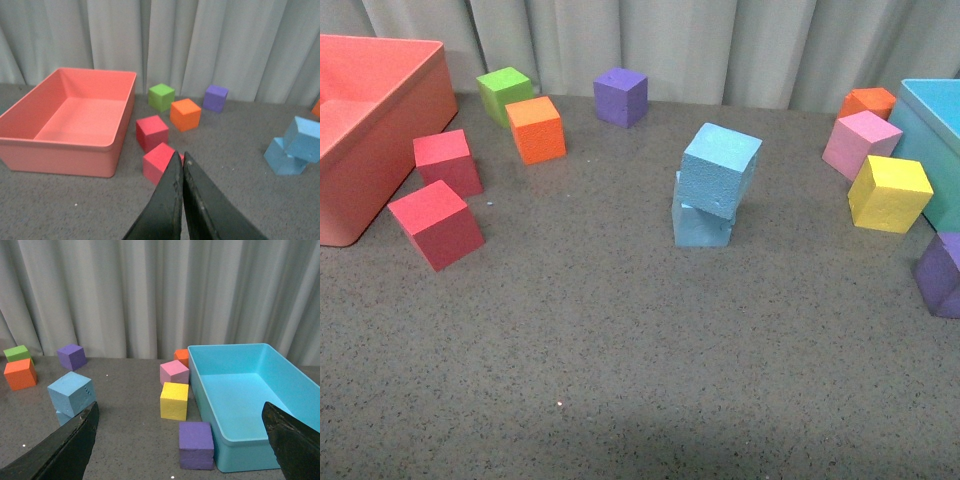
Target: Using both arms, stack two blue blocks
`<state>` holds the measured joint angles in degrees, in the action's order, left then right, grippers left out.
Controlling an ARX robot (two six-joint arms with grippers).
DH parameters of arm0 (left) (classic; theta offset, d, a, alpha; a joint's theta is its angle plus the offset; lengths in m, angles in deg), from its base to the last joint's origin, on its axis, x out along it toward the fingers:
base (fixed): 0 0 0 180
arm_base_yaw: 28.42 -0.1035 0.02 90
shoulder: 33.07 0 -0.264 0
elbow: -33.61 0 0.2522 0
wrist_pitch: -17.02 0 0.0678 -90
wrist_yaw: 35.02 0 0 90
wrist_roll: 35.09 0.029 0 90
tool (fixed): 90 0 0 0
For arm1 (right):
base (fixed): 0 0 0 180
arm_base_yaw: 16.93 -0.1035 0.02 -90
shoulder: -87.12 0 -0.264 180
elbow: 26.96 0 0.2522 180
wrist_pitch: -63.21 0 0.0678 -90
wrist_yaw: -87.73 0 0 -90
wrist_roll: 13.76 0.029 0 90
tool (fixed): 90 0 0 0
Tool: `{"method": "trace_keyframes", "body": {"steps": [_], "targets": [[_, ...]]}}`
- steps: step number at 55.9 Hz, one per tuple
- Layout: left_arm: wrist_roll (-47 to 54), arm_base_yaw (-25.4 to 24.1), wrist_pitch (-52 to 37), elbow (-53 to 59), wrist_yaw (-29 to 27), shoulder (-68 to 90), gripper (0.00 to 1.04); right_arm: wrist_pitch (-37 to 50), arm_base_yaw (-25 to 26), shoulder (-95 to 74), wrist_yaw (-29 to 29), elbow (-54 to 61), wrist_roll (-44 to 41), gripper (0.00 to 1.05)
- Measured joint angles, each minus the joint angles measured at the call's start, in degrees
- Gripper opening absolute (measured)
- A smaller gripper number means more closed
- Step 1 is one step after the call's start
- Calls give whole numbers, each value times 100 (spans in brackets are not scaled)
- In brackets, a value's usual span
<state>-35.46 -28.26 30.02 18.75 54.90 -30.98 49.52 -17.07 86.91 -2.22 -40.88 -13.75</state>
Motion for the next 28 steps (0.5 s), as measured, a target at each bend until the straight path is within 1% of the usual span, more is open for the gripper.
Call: {"method": "trace_keyframes", "body": {"steps": [12,15,19,25,27,28], "targets": [[0,0,63,0,0,-181,4,0,0,0,2,0,0,95],[7,0,63,0,-2,-184,12,0,0,0,2,0,0,95],[7,0,63,0,-2,-184,27,0,0,0,2,0,0,95],[7,0,63,0,-2,-184,54,0,0,0,2,0,0,95],[7,0,63,0,-2,-184,61,0,0,0,2,0,0,95],[7,0,63,0,-2,-184,62,0,0,0,2,0,0,95]]}}
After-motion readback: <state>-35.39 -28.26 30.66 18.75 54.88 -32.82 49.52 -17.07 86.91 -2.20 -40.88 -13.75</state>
